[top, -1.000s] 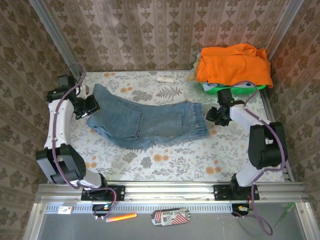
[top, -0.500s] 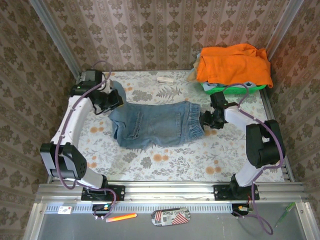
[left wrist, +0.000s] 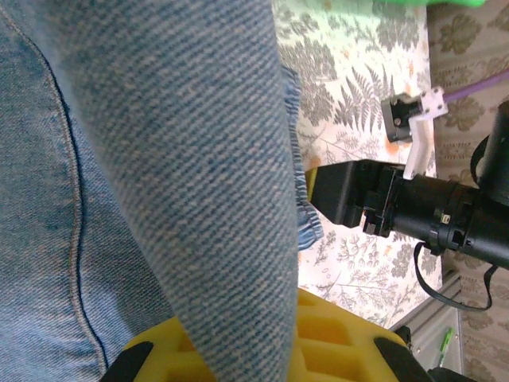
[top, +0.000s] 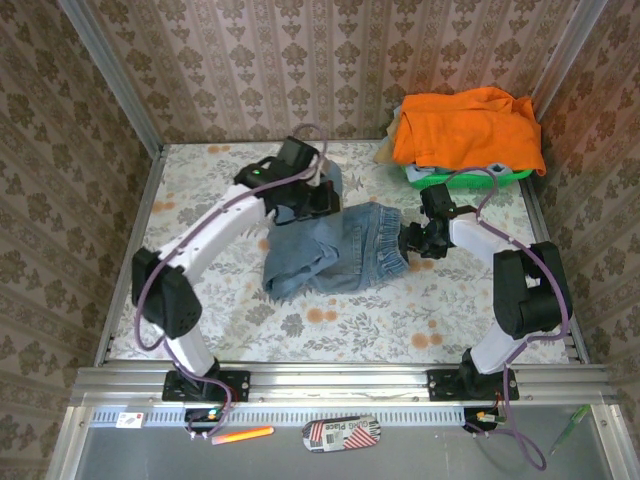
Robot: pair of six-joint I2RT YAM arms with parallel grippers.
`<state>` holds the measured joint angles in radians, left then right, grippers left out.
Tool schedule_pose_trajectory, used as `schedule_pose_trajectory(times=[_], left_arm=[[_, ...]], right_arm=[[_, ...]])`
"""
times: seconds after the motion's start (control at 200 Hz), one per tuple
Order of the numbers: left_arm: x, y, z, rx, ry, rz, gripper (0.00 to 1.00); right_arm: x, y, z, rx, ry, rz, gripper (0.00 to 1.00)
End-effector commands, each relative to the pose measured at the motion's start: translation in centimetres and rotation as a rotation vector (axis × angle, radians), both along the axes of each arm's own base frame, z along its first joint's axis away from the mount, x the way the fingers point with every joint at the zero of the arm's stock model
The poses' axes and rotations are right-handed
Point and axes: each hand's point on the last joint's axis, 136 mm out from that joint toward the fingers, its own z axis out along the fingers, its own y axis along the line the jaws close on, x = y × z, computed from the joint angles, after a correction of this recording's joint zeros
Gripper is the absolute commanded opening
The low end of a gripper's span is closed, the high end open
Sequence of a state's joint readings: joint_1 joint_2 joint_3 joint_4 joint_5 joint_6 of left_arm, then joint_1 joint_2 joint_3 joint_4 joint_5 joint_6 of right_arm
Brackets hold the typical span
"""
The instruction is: Fold and stack the trousers
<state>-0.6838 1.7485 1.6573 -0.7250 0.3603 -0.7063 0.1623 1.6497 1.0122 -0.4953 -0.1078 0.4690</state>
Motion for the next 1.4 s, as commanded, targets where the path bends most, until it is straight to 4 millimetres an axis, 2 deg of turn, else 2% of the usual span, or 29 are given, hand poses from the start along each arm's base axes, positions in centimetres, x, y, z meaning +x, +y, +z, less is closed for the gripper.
schedule_pose_trajectory(times=[0.0, 0.14, 0.385, 0.465, 0.53, 0.675, 0.805, 0.825, 0.87, 0.905, 0.955, 0.98, 1.015, 1.04, 1.06, 1.1, 1.14, 1.155, 1.195, 1.25, 1.295, 1.395], left_arm=[[1.1, -3.0, 1.2, -0.056, -0.042, 0.025, 0.0], [1.2, -6.3, -0.5, -0.065, -0.016, -0.004, 0.0], [1.0, -10.6, 0.2, -0.054, -0.05, -0.061, 0.0], [0.9, -11.6, -1.1, -0.035, -0.029, -0.083, 0.0], [0.6, -12.3, -3.0, -0.014, 0.005, -0.1, 0.0], [-1.0, -13.6, -6.4, 0.015, 0.061, -0.143, 0.0], [-2.1, -14.2, -8.9, 0.041, 0.104, -0.17, 0.0], [-2.2, -14.3, -9.2, 0.039, 0.109, -0.177, 0.06], [-2.6, -14.9, -9.2, 0.023, 0.106, -0.207, 0.32], [-2.9, -15.3, -8.8, 0.003, 0.101, -0.227, 0.38], [-3.0, -15.6, -7.5, -0.024, 0.07, -0.242, 0.57], [-3.0, -15.5, -6.7, -0.036, 0.053, -0.247, 0.66], [-3.1, -15.3, -5.3, -0.052, 0.027, -0.257, 0.69], [-3.3, -15.1, -4.2, -0.061, 0.011, -0.265, 0.72], [-3.2, -14.8, -3.4, -0.068, 0.0, -0.265, 0.79], [-3.6, -14.4, -1.6, -0.095, -0.025, -0.278, 0.86], [-3.9, -13.8, -0.2, -0.114, -0.048, -0.285, 0.87], [-4.0, -13.5, 0.2, -0.116, -0.054, -0.285, 0.87], [-4.1, -12.5, 1.1, -0.121, -0.07, -0.283, 0.87], [-4.3, -10.9, 1.4, -0.114, -0.081, -0.279, 0.87], [-4.1, -9.2, 0.8, -0.091, -0.086, -0.252, 0.87], [-3.2, -4.9, -2.4, -0.019, -0.058, -0.168, 0.86]], right_arm=[[-0.3, -0.9, -0.6, -0.026, 0.018, 0.0, 0.52], [-0.2, -0.2, -1.2, 0.01, 0.026, 0.001, 0.52], [-0.3, 0.2, -2.4, 0.028, 0.052, 0.003, 0.52], [-0.4, 0.2, -2.6, 0.029, 0.055, 0.0, 0.52], [-0.4, 0.2, -2.6, 0.029, 0.055, 0.002, 0.52], [-0.4, 0.1, -2.7, 0.029, 0.057, 0.0, 0.52], [-0.3, -0.1, -1.8, 0.026, 0.044, -0.006, 0.53], [-0.3, -0.3, -1.5, 0.024, 0.038, -0.01, 0.54], [-0.3, -0.8, -0.7, 0.018, 0.021, -0.025, 0.55], [-0.2, -1.5, 0.2, 0.006, 0.003, -0.045, 0.56], [-0.2, -2.7, 1.6, 0.0, -0.025, -0.083, 0.58], [-0.1, -3.3, 2.5, -0.003, -0.048, -0.102, 0.59], [0.2, -4.1, 3.7, -0.01, -0.084, -0.129, 0.59], [-0.4, -4.8, 4.3, -0.022, -0.08, -0.149, 0.59], [-0.5, -5.3, 5.0, -0.026, -0.1, -0.167, 0.59], [-0.5, -6.1, 6.3, -0.032, -0.139, -0.196, 0.6], [-0.6, -6.6, 7.1, -0.034, -0.161, -0.217, 0.6], [-0.6, -6.7, 8.2, -0.034, -0.193, -0.221, 0.6], [-0.6, -6.8, 9.3, -0.036, -0.219, -0.226, 0.6], [-0.3, -6.0, 10.3, -0.001, -0.243, -0.206, 0.6], [0.0, -4.7, 11.0, 0.017, -0.259, -0.17, 0.59], [0.7, -0.5, 12.3, 0.011, -0.269, -0.05, 0.56]])
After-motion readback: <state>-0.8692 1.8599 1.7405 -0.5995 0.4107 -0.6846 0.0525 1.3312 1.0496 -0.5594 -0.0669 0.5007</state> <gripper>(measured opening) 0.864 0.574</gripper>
